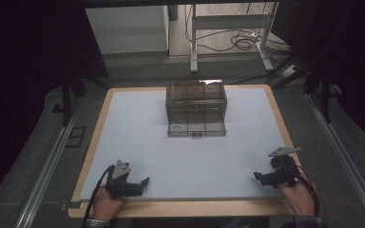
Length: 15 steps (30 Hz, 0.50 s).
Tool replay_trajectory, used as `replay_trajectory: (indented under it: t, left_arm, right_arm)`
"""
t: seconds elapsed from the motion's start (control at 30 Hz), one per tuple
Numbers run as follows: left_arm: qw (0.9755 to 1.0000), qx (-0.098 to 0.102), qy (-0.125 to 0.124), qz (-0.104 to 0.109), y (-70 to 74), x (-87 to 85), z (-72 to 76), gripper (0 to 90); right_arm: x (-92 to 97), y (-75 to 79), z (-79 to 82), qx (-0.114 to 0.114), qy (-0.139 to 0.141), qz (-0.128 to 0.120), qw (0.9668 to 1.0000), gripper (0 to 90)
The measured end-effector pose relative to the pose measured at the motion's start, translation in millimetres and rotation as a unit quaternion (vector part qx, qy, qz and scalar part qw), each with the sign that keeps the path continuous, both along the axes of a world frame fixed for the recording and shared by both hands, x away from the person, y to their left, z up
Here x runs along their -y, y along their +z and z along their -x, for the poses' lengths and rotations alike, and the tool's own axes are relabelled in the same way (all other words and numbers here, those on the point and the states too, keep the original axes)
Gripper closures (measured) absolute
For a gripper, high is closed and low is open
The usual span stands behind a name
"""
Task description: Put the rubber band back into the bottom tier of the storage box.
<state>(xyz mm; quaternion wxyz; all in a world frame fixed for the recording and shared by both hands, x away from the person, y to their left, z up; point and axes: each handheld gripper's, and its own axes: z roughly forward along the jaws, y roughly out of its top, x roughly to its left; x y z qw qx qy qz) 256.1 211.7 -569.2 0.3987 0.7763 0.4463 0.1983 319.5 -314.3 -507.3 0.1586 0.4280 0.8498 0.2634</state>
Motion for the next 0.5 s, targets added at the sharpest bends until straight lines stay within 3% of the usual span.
replay_trajectory:
  t: [0.1, 0.5]
  left_arm:
    - [1.0, 0.0, 0.0, 0.0, 0.0, 0.0, 0.0, 0.0]
    - [1.0, 0.0, 0.0, 0.0, 0.0, -0.1, 0.1, 0.0]
  right_arm:
    - [2.4, -6.3, 1.4, -0.012, 0.002, 0.01, 0.9999, 4.4]
    - [3.6, -10.1, 3.6, -0.002, 0.0, 0.002, 1.0, 3.0]
